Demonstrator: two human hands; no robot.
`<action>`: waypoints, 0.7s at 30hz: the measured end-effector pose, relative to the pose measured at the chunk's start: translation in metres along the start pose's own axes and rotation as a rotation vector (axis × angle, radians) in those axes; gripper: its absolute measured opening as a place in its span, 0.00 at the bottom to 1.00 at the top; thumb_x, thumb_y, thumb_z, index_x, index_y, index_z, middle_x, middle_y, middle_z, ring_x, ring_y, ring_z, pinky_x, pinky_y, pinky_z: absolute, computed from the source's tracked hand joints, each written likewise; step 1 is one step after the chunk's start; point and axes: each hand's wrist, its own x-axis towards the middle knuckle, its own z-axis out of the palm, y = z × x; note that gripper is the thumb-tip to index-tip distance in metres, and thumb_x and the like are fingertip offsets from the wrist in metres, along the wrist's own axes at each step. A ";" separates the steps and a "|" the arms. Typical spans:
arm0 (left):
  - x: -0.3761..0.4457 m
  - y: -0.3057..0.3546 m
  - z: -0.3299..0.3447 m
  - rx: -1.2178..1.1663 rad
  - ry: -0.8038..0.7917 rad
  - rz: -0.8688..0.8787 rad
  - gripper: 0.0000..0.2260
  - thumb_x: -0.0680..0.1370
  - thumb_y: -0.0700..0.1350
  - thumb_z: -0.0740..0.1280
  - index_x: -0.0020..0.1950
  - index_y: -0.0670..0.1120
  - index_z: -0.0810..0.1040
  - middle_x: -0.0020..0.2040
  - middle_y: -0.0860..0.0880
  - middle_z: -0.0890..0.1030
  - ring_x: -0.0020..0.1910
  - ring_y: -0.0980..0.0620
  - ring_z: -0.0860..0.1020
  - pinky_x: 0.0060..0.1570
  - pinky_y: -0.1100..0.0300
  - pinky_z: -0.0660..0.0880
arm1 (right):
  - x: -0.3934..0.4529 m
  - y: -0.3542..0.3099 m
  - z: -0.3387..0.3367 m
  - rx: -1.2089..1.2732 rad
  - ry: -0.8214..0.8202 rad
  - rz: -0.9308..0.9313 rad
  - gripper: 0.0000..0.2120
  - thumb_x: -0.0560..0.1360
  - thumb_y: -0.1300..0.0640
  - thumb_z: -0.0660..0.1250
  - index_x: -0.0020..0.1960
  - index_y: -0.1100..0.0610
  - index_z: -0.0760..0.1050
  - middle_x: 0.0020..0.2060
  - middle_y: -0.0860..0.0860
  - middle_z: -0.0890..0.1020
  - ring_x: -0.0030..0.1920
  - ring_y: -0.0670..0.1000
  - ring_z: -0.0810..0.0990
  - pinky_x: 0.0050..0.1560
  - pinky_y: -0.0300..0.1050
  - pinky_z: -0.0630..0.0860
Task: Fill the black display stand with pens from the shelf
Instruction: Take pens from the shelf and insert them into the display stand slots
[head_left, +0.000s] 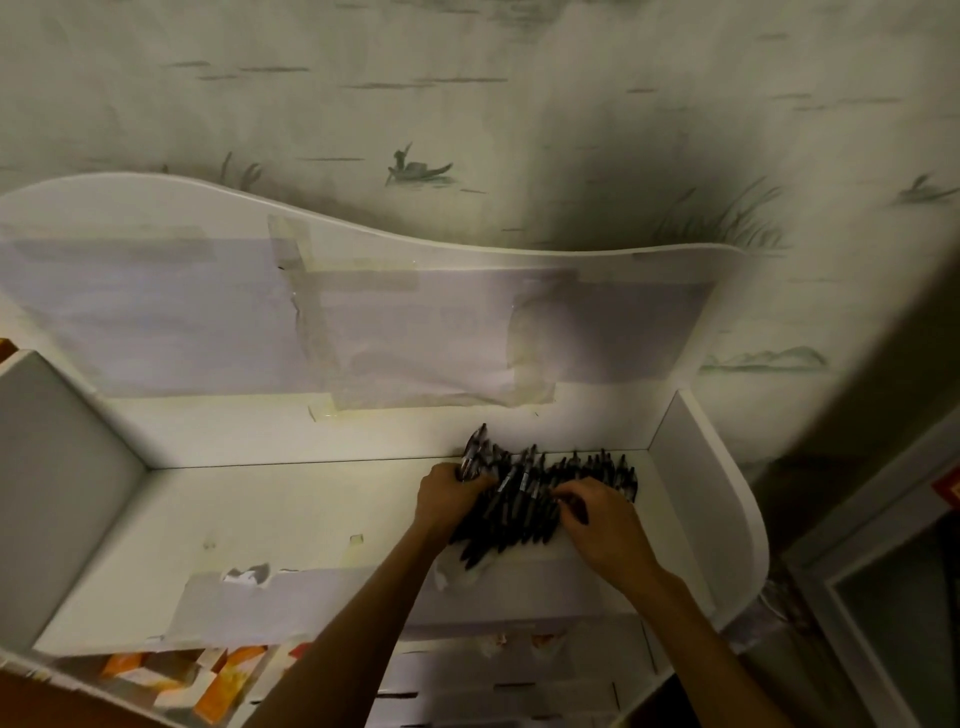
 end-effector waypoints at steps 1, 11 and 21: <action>0.000 0.001 -0.001 -0.006 0.025 0.010 0.09 0.75 0.51 0.71 0.42 0.46 0.82 0.38 0.48 0.84 0.39 0.50 0.83 0.40 0.55 0.80 | 0.000 0.001 0.000 0.002 0.000 0.002 0.10 0.78 0.59 0.68 0.57 0.52 0.81 0.48 0.46 0.80 0.44 0.42 0.76 0.42 0.26 0.69; 0.005 0.000 -0.035 0.000 0.007 -0.018 0.05 0.80 0.46 0.63 0.52 0.44 0.72 0.43 0.43 0.81 0.36 0.46 0.82 0.35 0.54 0.80 | 0.002 -0.001 0.002 0.040 0.008 -0.020 0.10 0.77 0.62 0.68 0.57 0.54 0.81 0.49 0.48 0.81 0.45 0.44 0.78 0.47 0.30 0.73; 0.004 -0.010 -0.025 0.507 -0.002 0.108 0.09 0.73 0.54 0.73 0.45 0.50 0.79 0.38 0.51 0.80 0.37 0.54 0.79 0.38 0.59 0.77 | 0.011 -0.011 0.004 0.041 0.004 -0.026 0.09 0.78 0.60 0.67 0.56 0.53 0.81 0.50 0.48 0.80 0.47 0.44 0.77 0.47 0.34 0.73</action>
